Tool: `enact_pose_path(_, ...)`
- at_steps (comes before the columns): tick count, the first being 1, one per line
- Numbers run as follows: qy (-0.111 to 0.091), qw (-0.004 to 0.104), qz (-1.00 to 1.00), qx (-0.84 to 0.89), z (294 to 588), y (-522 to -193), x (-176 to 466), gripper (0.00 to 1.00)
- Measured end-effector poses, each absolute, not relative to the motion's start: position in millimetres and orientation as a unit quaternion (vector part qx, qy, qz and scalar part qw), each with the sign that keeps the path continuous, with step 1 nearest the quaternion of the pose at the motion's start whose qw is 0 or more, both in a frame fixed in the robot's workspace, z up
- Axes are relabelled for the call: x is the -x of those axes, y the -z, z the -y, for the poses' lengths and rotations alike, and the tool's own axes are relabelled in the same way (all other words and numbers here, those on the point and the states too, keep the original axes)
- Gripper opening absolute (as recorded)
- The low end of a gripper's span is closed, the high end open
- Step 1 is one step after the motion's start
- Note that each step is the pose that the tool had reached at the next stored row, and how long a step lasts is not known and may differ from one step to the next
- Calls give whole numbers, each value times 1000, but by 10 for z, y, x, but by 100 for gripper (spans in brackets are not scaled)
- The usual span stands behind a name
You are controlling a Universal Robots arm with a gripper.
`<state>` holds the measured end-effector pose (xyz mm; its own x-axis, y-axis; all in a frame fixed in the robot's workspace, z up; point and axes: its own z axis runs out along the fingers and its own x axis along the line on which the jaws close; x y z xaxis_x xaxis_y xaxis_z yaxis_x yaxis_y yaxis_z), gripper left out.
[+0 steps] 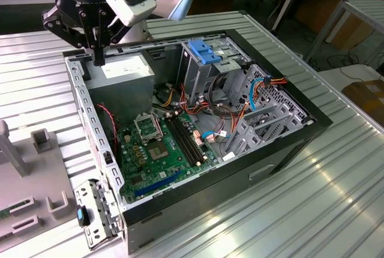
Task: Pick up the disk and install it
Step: 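Reach for the disk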
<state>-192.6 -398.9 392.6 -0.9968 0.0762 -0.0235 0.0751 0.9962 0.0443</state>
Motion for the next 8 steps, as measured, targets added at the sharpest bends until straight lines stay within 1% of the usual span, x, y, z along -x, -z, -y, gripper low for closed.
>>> enact_pose_path(5,-22,13,-999,-38,3989,-3925,2000,11)
enact_pose_path(8,-22,13,-999,-38,3990,-3925,2170,11)
